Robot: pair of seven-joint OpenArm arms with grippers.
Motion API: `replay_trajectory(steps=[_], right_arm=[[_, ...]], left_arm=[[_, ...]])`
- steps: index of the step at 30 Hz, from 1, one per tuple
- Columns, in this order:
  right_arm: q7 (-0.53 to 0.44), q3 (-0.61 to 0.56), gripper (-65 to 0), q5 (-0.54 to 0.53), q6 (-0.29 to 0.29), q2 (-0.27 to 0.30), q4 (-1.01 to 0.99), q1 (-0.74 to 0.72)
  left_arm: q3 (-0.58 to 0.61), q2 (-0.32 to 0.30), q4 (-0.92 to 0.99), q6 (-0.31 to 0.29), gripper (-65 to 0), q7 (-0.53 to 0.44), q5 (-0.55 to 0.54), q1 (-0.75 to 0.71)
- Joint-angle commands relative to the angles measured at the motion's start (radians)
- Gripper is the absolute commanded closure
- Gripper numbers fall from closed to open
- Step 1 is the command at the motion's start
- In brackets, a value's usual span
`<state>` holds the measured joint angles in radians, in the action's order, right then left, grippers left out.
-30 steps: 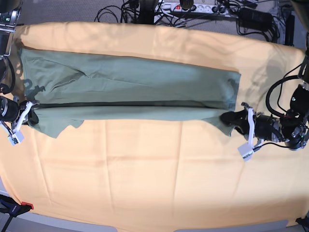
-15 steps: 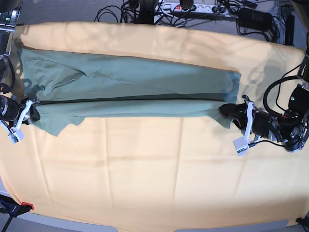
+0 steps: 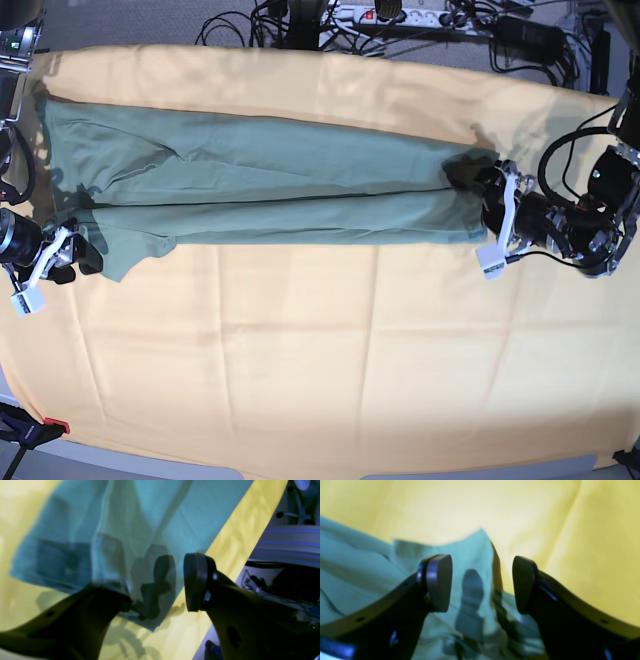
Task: Fold the T-shirt properly
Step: 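Lay the folded edge down and open both grippers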
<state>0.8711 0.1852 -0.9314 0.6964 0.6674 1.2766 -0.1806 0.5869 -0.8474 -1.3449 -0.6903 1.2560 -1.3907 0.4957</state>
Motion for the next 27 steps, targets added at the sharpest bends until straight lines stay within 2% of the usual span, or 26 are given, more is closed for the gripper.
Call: replay_trajectory(steps=[1, 4, 6, 10, 12, 14, 17, 19, 22, 25, 27], right_arm=[[-0.022, 0.011, -40.1, -0.027, 0.002, 0.016, 0.017, -0.019], [-0.039, 0.011, -40.1, 0.018, 0.002, -0.023, 0.016, -0.022], [-0.084, 0.011, -40.1, 0.133, -0.002, -0.058, 0.016, -0.022], [-0.209, 0.011, -40.1, 0.421, -0.151, -0.126, 0.016, -0.022], [-0.229, 0.011, -40.1, 0.486, -0.195, -0.145, 0.016, -0.022], [-0.228, 0.011, -40.1, 0.486, -0.216, -0.158, 0.016, -0.022], [-0.209, 0.011, -38.4, 0.474, -0.217, -0.177, 0.014, -0.022], [-0.174, 0.011, -36.2, 0.41, -0.175, -0.188, 0.006, -0.022], [-0.126, 0.011, -35.9, 0.309, -0.102, -0.191, -0.003, -0.022], [-0.102, 0.011, -35.9, 0.252, -0.027, -0.19, -0.003, -0.028], [-0.104, 0.011, -35.8, 0.233, -0.012, -0.19, -0.002, -0.038]], left_arm=[[-0.014, -0.017, -0.008, -0.005, -33.4, -0.007, -0.021, 0.016], [-0.014, -0.017, -0.008, -0.005, -33.4, -0.012, -0.02, 0.002], [-0.014, -0.017, -0.008, -0.005, -33.4, -0.018, -0.021, -0.005], [-0.014, -0.017, -0.008, -0.008, -33.4, -0.021, -0.005, -0.002], [-0.014, -0.018, -0.008, -0.008, -33.4, -0.021, 0.008, -0.002], [-0.014, -0.018, -0.008, -0.008, -33.4, -0.021, 0.022, -0.002], [-0.014, -0.017, -0.008, -0.008, -33.4, -0.021, 0.024, -0.002], [-0.014, -0.017, -0.008, -0.008, -33.4, -0.029, 0.02, -0.002], [-0.014, -0.017, -0.008, -0.008, -33.4, -0.05, 0.021, -0.002], [-0.014, -0.017, -0.008, -0.008, -33.4, -0.051, 0.021, -0.002], [-0.014, -0.017, -0.008, -0.008, -33.4, -0.051, 0.026, -0.002]])
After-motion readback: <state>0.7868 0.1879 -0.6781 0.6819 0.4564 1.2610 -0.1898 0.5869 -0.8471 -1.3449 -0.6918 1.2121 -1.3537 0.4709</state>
